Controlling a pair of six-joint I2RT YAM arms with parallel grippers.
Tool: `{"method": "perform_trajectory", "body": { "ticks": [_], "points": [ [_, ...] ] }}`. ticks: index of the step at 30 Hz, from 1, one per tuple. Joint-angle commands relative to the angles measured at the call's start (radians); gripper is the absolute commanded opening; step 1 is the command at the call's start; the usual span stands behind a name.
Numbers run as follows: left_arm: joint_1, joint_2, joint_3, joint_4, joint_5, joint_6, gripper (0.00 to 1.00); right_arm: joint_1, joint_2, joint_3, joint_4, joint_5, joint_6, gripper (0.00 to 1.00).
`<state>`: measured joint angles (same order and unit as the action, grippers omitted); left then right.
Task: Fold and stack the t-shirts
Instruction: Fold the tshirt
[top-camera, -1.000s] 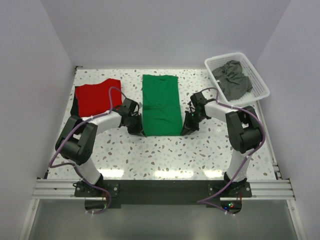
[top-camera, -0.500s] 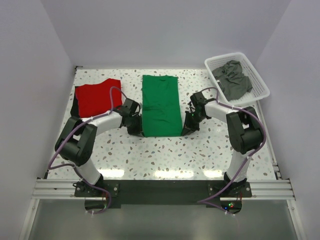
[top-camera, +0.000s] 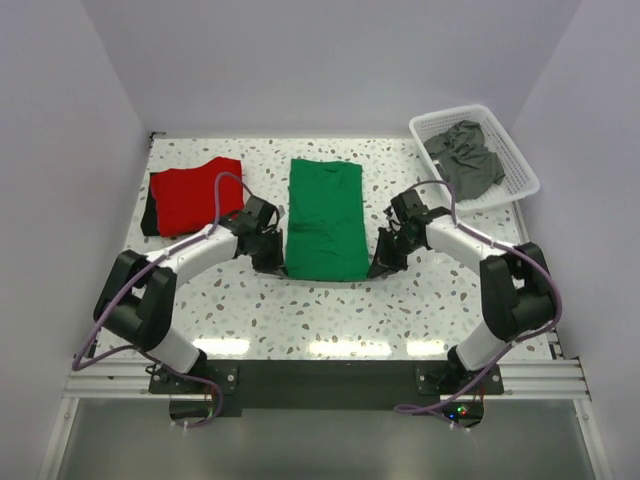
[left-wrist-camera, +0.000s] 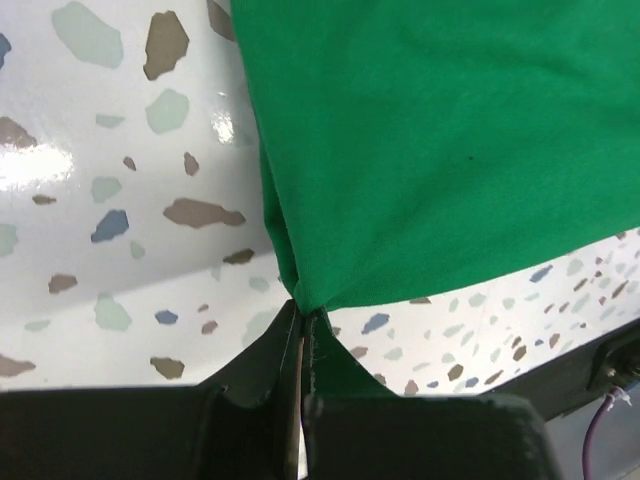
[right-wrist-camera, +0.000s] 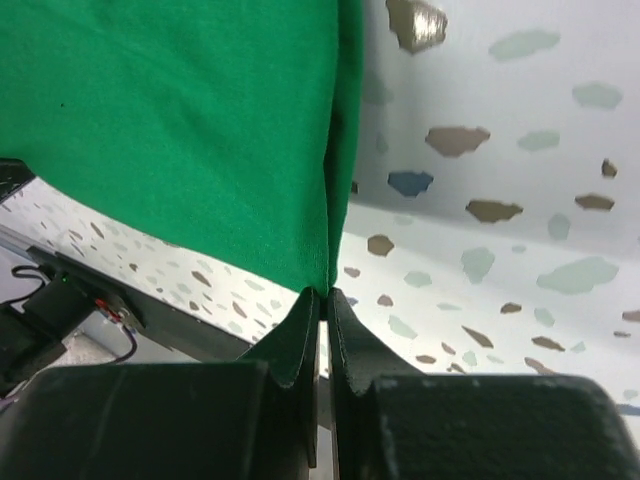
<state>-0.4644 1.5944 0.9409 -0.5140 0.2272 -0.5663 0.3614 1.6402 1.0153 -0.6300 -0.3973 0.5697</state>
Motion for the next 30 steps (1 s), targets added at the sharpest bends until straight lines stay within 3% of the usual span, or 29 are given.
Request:
{"method": "perform_trajectory", "body": {
  "ticks": [1, 19, 30],
  "points": [
    [-0.006, -0.1, 0.016, -0.084, -0.009, -0.021, 0.0, 0.008, -0.092, -0.032, -0.054, 0.002, 0.022, 0.0],
    [-0.108, -0.393, 0.007, -0.316, 0.031, -0.133, 0.0, 0.166, -0.485, -0.093, -0.237, 0.118, 0.252, 0.0],
    [-0.106, -0.32, 0.11, -0.27, 0.009, -0.106, 0.0, 0.171, -0.451, 0.043, -0.264, 0.281, 0.231, 0.0]
  ]
}}
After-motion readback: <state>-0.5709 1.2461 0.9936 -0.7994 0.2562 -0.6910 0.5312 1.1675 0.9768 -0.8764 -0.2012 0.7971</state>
